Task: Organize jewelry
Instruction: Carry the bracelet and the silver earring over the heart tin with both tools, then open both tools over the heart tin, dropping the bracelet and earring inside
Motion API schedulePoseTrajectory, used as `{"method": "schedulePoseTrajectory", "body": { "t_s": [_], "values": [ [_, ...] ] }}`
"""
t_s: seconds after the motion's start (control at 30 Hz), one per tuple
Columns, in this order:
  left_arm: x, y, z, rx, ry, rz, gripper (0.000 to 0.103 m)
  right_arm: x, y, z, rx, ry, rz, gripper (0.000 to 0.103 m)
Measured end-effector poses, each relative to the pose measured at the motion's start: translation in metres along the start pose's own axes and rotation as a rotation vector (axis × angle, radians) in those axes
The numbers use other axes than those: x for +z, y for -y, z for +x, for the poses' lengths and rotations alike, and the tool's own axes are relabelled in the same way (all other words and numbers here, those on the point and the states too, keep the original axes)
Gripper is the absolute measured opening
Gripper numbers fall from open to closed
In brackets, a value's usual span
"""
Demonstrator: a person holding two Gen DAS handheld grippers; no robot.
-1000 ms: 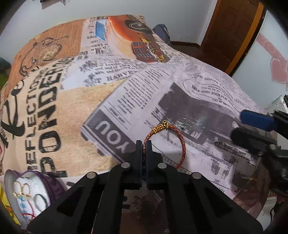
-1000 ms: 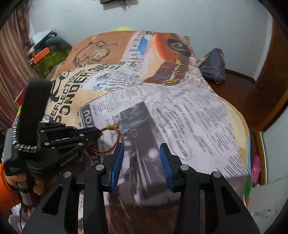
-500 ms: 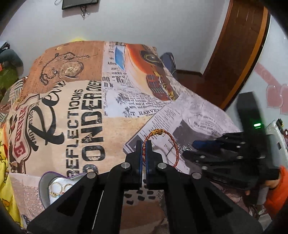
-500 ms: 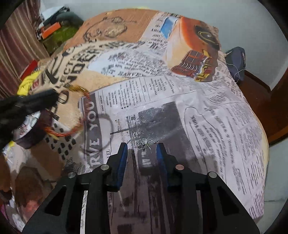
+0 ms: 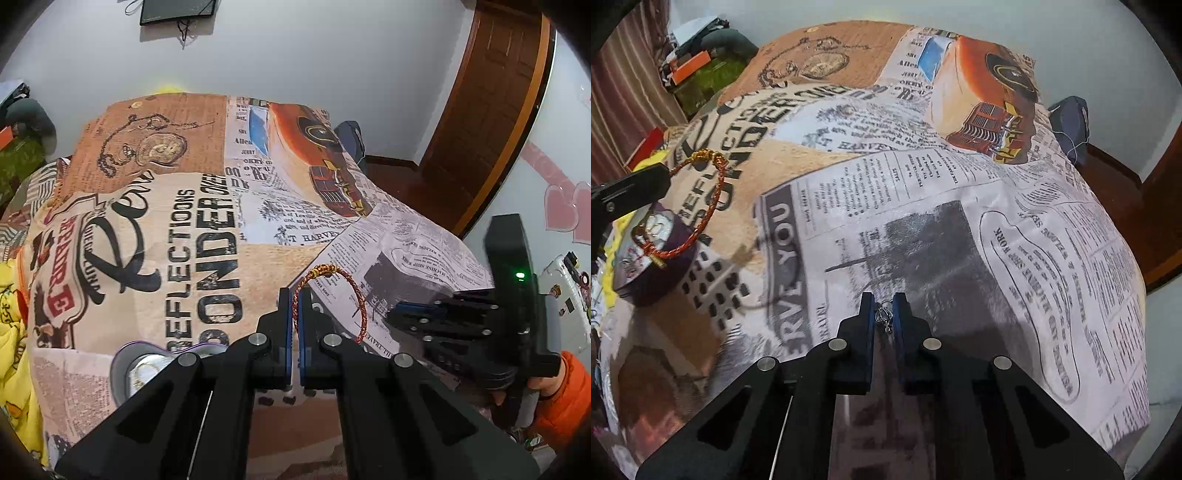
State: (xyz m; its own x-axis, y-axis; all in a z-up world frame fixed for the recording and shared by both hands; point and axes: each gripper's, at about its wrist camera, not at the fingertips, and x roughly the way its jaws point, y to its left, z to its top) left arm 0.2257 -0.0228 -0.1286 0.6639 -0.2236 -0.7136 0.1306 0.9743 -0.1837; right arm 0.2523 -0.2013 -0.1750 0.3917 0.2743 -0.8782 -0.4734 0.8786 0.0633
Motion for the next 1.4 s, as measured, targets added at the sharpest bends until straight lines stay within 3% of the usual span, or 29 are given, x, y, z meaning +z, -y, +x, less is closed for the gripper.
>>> {"method": "schedulePoseTrajectory", "body": {
  "t_s": [0.4, 0.83, 1.07, 1.4],
  "values": [
    [-0.003, -0.024, -0.045, 0.02, 0.059, -0.032, 0.001, 0.013, -0.038, -0.068, -0.007, 0.181, -0.047, 0.009],
    [-0.01, -0.064, -0.094, 0.068, 0.108, -0.054, 0.001, 0.037, -0.107, -0.1, 0.101, 0.335, -0.082, 0.009],
    [-0.023, -0.08, -0.088, 0.051, 0.061, -0.069, 0.001, 0.039, -0.136, -0.096, 0.169, 0.354, -0.083, 0.009],
    [-0.041, -0.083, -0.056, 0.013, -0.029, -0.059, 0.001, 0.034, -0.145, -0.068, 0.219, 0.287, -0.068, 0.009]
  ]
}}
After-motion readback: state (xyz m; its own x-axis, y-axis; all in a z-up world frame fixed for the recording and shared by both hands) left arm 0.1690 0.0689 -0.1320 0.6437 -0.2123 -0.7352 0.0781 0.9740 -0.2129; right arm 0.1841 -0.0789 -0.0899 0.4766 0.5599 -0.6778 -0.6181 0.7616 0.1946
